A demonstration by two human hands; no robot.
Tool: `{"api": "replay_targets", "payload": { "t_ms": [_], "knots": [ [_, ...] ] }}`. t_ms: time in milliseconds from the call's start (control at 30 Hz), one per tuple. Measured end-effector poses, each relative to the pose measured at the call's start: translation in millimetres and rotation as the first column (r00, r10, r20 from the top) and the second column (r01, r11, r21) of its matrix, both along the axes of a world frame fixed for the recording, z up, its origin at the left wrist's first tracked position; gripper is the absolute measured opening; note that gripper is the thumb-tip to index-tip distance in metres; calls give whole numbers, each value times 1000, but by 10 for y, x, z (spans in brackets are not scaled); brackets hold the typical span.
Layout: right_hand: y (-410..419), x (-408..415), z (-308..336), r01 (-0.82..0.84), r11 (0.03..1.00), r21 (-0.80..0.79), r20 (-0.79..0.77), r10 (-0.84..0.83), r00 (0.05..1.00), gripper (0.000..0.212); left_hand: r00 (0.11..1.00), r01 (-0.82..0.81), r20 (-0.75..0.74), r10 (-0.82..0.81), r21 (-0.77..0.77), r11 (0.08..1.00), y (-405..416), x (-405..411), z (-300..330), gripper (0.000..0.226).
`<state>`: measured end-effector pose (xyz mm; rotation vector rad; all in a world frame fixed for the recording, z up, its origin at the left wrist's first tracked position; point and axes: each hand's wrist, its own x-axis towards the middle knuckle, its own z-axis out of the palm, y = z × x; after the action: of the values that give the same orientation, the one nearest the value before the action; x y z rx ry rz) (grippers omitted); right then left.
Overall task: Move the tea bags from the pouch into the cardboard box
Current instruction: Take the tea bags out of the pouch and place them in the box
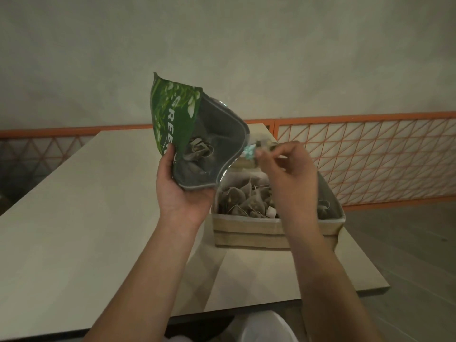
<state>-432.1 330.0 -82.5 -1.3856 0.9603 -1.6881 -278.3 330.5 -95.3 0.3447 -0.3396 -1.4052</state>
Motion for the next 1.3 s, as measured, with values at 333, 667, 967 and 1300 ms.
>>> {"api": "replay_targets", "payload": {
  "t_ms": [333,667,967,1300],
  "knots": [
    [-116,-115,-323,40,997,68,-489,-1,872,20,1000,-8,-12,7,-40,999,-1,72,-18,47],
    [-237,182,-315,118,983,-142,-855,-182,485,35,998,-19,54,21,-37,999,36,159,-16,50],
    [-419,351,-288,94,986,-135,-948,-157,276,21,998,-13,55,15,-44,999,64,234,-23,48],
    [-486,-31,-166,184,982,37,-612,-124,781,20,999,5,39,-4,-37,999,62,214,-38,50]
  ]
}}
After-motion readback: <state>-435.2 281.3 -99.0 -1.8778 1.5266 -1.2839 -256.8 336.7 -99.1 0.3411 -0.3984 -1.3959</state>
